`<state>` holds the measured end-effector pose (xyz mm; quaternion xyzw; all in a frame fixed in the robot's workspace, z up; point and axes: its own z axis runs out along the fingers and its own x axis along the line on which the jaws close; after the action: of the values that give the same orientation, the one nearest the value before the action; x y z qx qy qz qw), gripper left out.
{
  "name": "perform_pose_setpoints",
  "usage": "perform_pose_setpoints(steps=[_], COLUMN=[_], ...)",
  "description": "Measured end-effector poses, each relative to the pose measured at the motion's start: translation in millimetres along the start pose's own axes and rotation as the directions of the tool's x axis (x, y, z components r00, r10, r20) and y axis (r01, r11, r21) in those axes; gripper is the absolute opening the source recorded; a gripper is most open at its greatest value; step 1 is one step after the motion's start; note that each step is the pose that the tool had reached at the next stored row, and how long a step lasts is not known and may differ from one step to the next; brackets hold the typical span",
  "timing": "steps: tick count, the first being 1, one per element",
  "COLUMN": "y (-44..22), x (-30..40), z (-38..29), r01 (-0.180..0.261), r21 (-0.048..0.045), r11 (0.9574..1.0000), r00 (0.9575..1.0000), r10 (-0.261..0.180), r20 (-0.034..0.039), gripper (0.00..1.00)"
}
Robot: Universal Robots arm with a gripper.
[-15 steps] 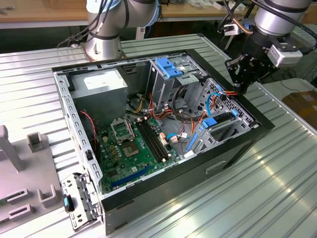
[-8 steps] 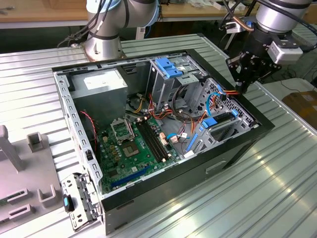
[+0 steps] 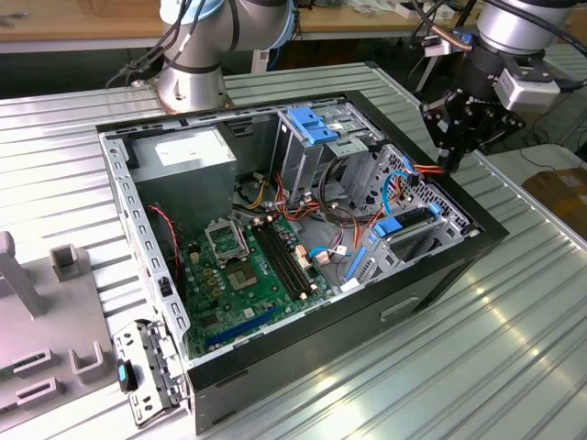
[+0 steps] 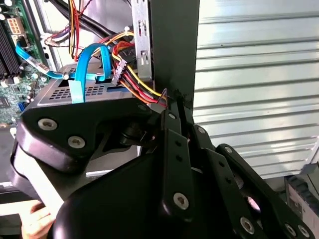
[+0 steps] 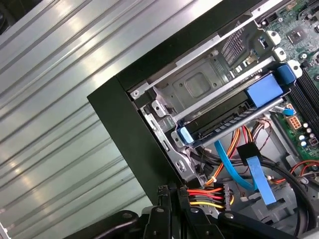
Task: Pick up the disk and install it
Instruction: 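Insert the first disk wire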
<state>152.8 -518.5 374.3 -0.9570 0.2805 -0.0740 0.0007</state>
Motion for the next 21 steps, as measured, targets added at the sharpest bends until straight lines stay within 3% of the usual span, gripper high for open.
perform_pose_setpoints(steps=[5, 9, 11, 13, 15, 16, 19, 20, 21], y=[-0.1, 0.0, 0.0, 0.0, 0.0, 0.0, 0.3, 0.5, 0.6], x=[0.0, 0.0, 0.0, 0.0, 0.0, 0.0, -0.5, -0.8, -0.9], z=[-0.1, -0.1, -0.1, -0.1, -0.1, 0.1, 0.1, 0.1, 0.2], r01=[-0.093, -0.186, -0.227, -0.273, -0.299, -0.326, -0.354, -0.38, -0.399], r21=[-0.0145, -0.0279, -0.0335, -0.0395, -0.0429, -0.0463, -0.05, -0.0532, -0.0555], r11=[0.9956, 0.9821, 0.9732, 0.9612, 0.9533, 0.9444, 0.9338, 0.9233, 0.9154], r00=[0.9957, 0.9825, 0.9738, 0.962, 0.9542, 0.9455, 0.9352, 0.9248, 0.9171], r10=[0.093, 0.186, 0.227, 0.272, 0.299, 0.325, 0.354, 0.38, 0.398], r20=[-0.0028, -0.008, -0.0109, -0.0145, -0.0168, -0.0192, -0.0219, -0.0244, -0.0263], gripper=[0.16, 0.16, 0.16, 0.16, 0.16, 0.16, 0.16, 0.16, 0.16])
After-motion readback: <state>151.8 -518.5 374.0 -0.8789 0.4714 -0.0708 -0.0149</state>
